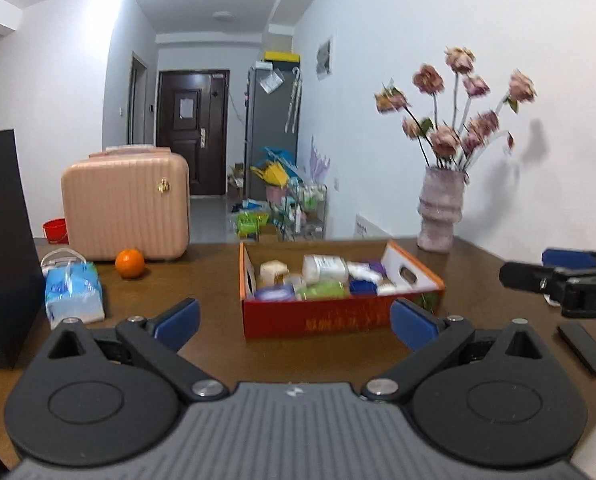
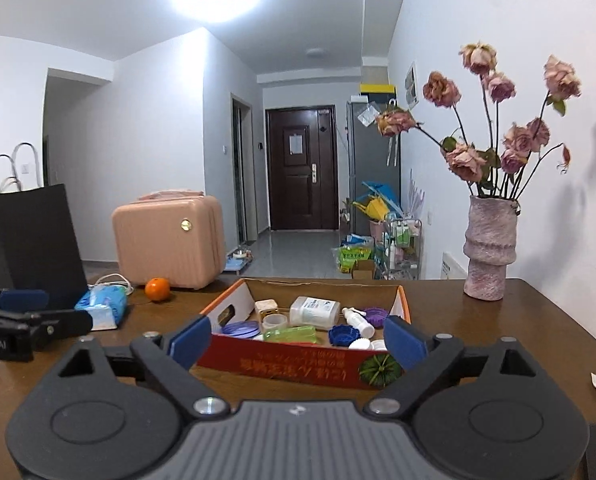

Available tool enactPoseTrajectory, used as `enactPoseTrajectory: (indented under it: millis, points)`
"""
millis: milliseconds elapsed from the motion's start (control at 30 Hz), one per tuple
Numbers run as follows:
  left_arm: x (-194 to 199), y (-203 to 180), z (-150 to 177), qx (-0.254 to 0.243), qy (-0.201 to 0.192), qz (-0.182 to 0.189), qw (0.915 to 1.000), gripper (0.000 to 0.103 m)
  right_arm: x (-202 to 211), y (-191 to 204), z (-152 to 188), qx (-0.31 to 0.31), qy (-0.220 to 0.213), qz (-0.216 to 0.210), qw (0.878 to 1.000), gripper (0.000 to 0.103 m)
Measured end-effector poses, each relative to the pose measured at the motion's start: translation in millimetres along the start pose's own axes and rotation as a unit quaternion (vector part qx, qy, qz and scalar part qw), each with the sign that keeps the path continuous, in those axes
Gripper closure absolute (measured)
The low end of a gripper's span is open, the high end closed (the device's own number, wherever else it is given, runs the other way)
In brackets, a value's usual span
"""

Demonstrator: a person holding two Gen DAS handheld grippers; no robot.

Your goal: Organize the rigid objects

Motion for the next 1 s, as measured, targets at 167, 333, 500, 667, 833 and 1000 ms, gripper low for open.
enactPoseTrajectory:
  millis: [167, 333, 500, 667, 833, 1000]
  points:
    - [35.4, -3.9, 22.4, 0.002, -0.008, -0.015, 0.9998, 0.000, 38.1, 16.6, 21.8, 0.000, -0.001, -0.014, 1.000, 0.004]
    - [68.4, 0.0, 60.0, -0.015, -0.002, -0.077, 0.9969, 0.000, 70.5, 25.3, 51.5, 0.013, -0.006, -0.011, 1.000, 0.003]
    - [111.9, 9.4, 101.5, 0.026, 0.031, -0.105, 0.9936, 0.000, 114.6, 32.8, 79.9, -0.016, -0.009, 0.010, 1.000, 0.002]
    - [140.5, 0.9, 120.9, 0.020, 0.045, -0.092, 0.9946, 0.000, 153.4, 49.3, 114.7, -0.058, 0.000, 0.015, 0.998, 0.000]
    - [146.6, -4.7, 113.3, 0.001, 0.020, -0.096, 0.9952, 0.000, 146.2, 71.5, 123.5, 0.013, 0.017, 0.002, 1.000, 0.000]
    - [145.4, -11.7, 110.2, -0.007, 0.017, -0.088, 0.9959, 0.000, 150.7, 83.9, 122.7, 0.029, 0.012, -0.016, 0.999, 0.000]
Point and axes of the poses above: each gripper's, at about its wrist camera, not at the fingertips, and x roughly against the way its jaws point, y to its left, z to its underside, the point moved 4 cm from there along -x, roughly the way its jaws point, and after that the axes turned 7 degrees about -y, right-handed, at the moved point
